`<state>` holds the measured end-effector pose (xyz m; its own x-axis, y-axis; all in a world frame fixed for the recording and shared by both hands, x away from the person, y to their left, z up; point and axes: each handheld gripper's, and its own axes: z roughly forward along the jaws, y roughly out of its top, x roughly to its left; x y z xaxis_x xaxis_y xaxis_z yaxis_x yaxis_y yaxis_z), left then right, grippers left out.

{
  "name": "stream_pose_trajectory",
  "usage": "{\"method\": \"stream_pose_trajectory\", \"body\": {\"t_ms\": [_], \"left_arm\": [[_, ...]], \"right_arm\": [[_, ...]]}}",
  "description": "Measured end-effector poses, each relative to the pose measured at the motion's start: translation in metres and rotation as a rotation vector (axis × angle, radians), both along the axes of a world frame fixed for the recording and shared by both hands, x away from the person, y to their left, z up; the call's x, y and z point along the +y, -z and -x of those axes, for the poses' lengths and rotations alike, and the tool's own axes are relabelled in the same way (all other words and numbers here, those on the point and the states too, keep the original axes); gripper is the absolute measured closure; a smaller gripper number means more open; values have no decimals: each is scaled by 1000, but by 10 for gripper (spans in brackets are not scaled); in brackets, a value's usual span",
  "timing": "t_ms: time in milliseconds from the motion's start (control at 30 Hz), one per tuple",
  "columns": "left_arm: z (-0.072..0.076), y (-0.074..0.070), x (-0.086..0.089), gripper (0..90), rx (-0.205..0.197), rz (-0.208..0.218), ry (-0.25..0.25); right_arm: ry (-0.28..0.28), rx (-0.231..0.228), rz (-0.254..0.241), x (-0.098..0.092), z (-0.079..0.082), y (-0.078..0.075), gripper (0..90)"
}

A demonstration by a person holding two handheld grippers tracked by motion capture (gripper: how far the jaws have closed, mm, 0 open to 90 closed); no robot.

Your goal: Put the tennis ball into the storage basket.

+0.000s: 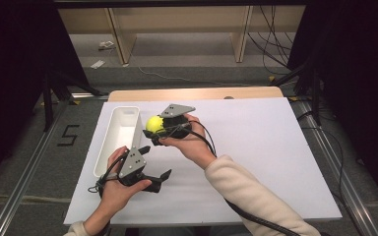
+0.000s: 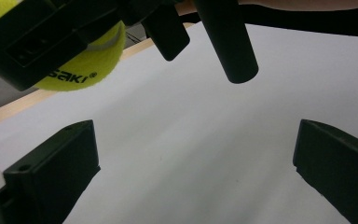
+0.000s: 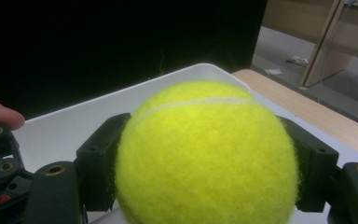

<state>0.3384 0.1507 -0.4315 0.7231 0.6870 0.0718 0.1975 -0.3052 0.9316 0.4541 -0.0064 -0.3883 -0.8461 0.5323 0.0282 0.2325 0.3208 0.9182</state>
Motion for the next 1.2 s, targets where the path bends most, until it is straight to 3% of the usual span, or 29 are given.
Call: {"method": "stream_pose_trajectory", "body": {"t_ms": [1200], "left_arm": [[0, 0, -1, 0, -3, -6, 4]], "right_arm": [[-7, 3, 6, 9, -1, 3, 269]]}}
